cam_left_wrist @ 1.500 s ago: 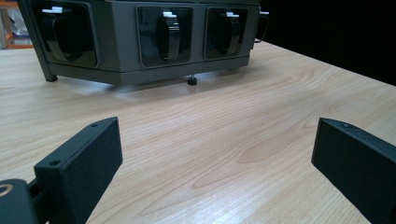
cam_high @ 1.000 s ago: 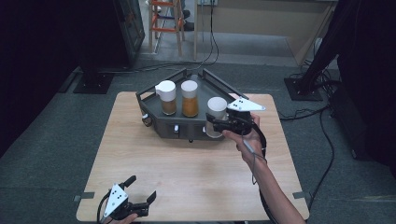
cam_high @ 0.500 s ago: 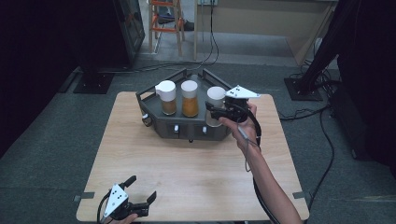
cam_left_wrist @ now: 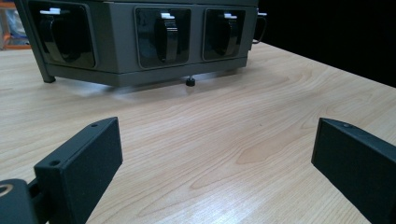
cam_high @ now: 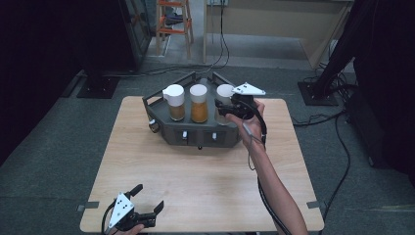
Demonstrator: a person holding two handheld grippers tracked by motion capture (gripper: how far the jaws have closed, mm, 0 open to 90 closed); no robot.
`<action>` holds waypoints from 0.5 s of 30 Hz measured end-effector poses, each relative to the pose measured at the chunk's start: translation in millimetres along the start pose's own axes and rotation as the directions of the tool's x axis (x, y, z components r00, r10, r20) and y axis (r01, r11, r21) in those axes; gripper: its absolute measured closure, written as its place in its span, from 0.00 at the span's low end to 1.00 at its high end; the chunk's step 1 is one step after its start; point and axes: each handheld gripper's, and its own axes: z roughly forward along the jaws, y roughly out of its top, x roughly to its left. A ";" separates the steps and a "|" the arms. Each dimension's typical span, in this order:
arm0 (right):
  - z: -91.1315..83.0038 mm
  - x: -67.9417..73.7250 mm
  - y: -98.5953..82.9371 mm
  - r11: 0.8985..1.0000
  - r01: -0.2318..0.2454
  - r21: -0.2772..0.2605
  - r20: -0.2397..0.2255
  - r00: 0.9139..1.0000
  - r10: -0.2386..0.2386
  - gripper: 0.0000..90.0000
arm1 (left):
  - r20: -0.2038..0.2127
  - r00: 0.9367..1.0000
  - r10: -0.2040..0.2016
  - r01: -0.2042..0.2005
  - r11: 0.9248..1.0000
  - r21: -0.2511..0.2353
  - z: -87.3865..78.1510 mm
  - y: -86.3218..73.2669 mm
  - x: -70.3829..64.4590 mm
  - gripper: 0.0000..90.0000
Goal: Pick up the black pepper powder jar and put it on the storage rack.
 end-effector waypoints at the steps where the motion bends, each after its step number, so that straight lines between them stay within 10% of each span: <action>1: 2.0 -0.3 -0.3 1.000 -0.003 0.001 0.003 1.000 0.003 0.39 | 0.000 1.000 0.000 0.000 1.000 0.000 0.0 0.0 0.0 0.02; 15: 22.0 -1.2 -3.3 1.000 -0.017 0.013 0.050 0.999 0.017 0.39 | 0.001 1.000 -0.001 0.001 1.000 -0.003 -0.4 0.0 0.5 0.02</action>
